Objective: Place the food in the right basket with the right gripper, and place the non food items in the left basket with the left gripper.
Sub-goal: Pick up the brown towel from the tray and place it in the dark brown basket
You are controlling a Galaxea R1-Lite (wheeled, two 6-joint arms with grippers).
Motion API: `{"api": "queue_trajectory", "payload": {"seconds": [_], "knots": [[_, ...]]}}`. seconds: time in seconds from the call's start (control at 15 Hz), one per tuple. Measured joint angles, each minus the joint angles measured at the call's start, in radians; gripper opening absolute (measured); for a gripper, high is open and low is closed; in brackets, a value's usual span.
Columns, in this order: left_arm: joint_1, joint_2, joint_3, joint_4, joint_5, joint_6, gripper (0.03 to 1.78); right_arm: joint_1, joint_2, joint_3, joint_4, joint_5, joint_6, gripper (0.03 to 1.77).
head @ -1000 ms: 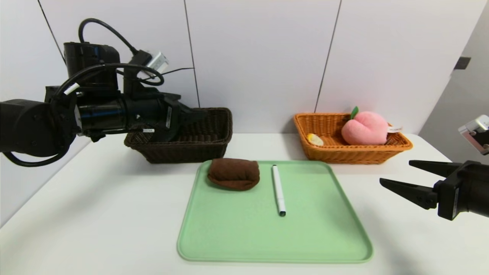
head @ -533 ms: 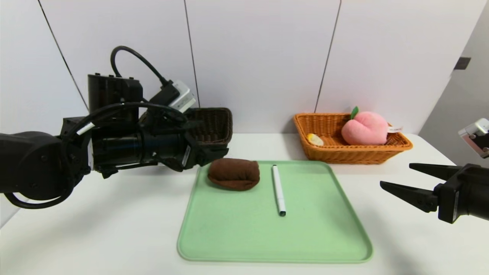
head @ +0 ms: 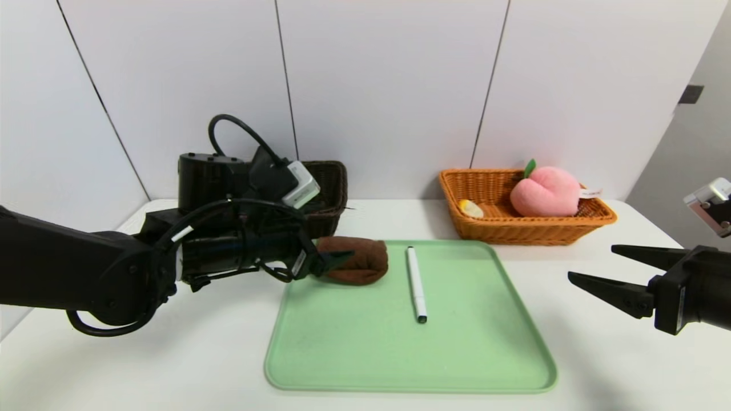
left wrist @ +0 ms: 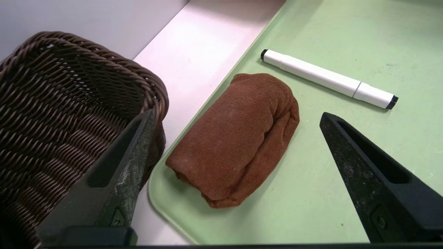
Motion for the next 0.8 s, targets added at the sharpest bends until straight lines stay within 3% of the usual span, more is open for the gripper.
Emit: {"api": "queue_trajectory", "payload": {"seconds": [0.33, 0.8], "knots": [[-0.032, 0.095, 0.001, -0.112, -0.001, -0.004, 1.69, 0.000, -0.003, 0.005, -0.002, 0.001, 0.009, 1.71], [-0.036, 0.180, 0.000, -0.121, -0.002, 0.001, 1.69, 0.001, -0.012, 0.010, -0.001, 0.034, 0.008, 1.71]]}}
